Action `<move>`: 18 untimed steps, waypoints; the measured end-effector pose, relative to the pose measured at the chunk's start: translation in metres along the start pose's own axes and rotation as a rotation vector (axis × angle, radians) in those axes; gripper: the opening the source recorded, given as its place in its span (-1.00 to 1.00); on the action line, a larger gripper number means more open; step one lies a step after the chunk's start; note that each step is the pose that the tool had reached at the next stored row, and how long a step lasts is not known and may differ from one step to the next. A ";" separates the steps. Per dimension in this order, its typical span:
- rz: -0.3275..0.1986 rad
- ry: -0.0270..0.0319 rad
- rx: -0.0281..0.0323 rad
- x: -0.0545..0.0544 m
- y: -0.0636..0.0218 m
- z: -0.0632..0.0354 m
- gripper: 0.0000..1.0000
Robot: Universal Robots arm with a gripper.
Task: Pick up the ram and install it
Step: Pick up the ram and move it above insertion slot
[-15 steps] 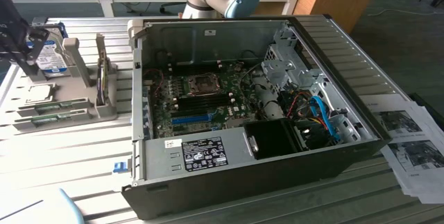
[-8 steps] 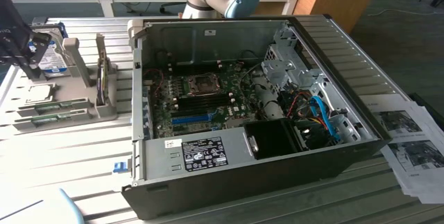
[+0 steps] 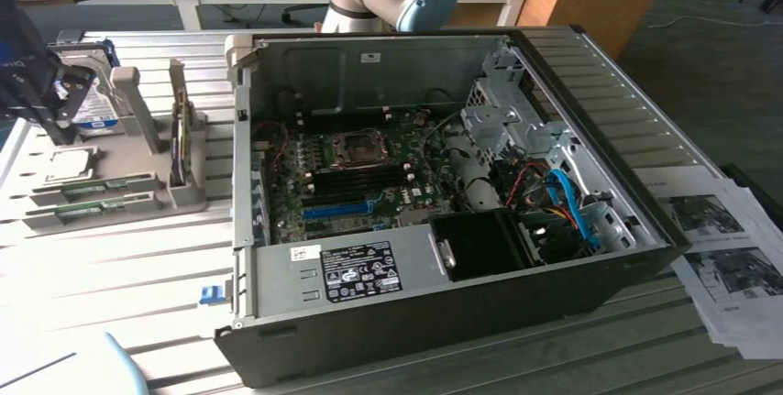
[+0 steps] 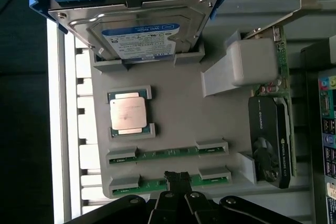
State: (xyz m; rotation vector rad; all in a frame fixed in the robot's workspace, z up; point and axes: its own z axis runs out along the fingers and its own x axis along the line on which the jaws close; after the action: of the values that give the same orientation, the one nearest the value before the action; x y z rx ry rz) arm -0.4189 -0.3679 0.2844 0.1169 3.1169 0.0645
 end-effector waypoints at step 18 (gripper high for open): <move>0.000 0.0001 0.0001 0.000 -0.0008 0.0180 -0.81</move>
State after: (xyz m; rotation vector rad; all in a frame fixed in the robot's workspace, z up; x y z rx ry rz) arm -0.4189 -0.3679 0.2663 0.1169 3.1170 0.0644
